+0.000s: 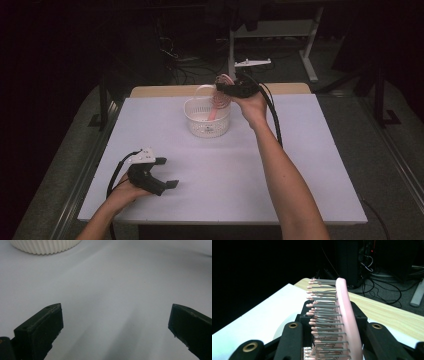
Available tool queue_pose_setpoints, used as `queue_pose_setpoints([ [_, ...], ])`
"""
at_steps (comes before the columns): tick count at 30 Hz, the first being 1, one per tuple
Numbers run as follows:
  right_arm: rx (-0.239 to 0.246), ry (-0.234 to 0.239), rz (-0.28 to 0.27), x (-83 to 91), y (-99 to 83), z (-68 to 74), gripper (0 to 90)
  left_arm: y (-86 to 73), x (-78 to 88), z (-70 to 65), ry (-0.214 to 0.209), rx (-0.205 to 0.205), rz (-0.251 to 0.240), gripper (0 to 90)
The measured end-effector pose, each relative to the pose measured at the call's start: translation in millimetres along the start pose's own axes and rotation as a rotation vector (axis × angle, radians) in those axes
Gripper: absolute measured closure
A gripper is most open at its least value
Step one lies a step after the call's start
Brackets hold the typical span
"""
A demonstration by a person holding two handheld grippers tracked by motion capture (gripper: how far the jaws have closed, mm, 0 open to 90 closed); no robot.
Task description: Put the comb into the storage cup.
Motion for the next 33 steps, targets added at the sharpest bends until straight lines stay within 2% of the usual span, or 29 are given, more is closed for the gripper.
queue_pose_setpoints([
  [18, -0.042, -0.01, 0.014, -3.4, -5.8, -15.9, 59.9, 0.1, -0.5, -0.5, -0.002, -0.004, 0.005, 0.0],
  [33, -0.084, -0.037, 0.029, -0.8, -10.2, -31.6, 51.1, -0.2, -1.3, -0.9, -0.004, -0.004, 0.008, 0.0],
])
Point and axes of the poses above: each handheld gripper's, and its own axes: x roughly backward along the jaws, y roughly out of its top, z roughly to its left, the point moved 3 cm from there along -x, roughly forward along the jaws, and after that the axes turned 1 degree about x, right-handed, at the moved point
